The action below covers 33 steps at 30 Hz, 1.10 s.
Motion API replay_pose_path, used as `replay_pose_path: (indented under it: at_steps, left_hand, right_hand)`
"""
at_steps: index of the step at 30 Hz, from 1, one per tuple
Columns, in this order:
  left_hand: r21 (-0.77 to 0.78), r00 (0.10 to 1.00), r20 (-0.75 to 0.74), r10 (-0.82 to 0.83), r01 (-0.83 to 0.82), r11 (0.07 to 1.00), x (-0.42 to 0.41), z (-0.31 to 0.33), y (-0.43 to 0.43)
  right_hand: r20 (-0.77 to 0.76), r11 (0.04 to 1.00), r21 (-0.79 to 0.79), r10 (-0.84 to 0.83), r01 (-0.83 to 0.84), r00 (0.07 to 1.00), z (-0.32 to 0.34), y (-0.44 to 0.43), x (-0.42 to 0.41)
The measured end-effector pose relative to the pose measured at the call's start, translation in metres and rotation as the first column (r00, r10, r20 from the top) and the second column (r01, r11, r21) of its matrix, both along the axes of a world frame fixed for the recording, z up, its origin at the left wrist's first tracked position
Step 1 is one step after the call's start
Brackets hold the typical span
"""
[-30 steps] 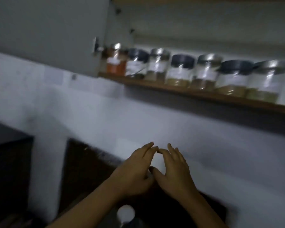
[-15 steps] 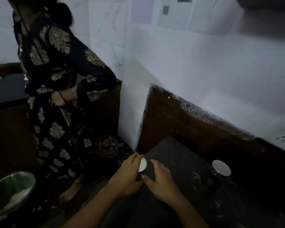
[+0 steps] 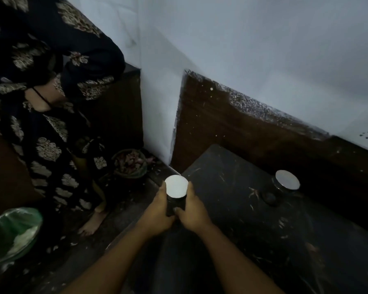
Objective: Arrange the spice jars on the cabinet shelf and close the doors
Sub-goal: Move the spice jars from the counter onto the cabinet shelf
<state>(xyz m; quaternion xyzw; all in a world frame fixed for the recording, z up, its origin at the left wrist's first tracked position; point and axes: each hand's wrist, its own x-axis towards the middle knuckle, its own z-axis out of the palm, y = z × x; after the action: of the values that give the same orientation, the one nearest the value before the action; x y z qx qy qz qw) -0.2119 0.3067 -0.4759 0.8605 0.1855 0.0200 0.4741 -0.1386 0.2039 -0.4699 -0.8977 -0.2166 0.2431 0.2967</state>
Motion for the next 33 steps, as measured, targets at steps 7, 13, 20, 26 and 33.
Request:
replay_pose_path:
  at_steps: [7, 13, 20, 26, 33]
  left_hand:
    - [-0.008, 0.995, 0.04, 0.091, -0.09, 0.996, 0.006, -0.008, -0.036]
    - [0.007, 0.963, 0.248, 0.11, -0.115, 0.993, 0.023, 0.021, -0.089]
    - [0.026, 0.89, 0.451, -0.065, 0.06, 0.998, 0.044, 0.08, -0.177]
    - [-0.038, 0.835, 0.534, -0.134, 0.182, 0.983, 0.062, 0.126, -0.242]
    - [-0.43, 0.761, 0.615, -0.204, 0.541, 0.723, 0.067, 0.169, -0.299]
  right_hand:
    - [0.172, 0.981, 0.026, -0.195, 0.193, 0.966, 0.011, -0.026, 0.002]
    - [0.116, 0.896, 0.242, -0.408, 0.373, 0.905, 0.041, -0.087, 0.003]
    - [0.1, 0.722, 0.536, -0.569, 0.438, 0.816, 0.105, -0.179, 0.003]
    - [0.042, 0.597, 0.692, -0.595, 0.406, 0.803, 0.145, -0.263, 0.0]
    - [-0.216, 0.628, 0.697, -0.278, 0.348, 0.936, 0.168, -0.355, -0.006]
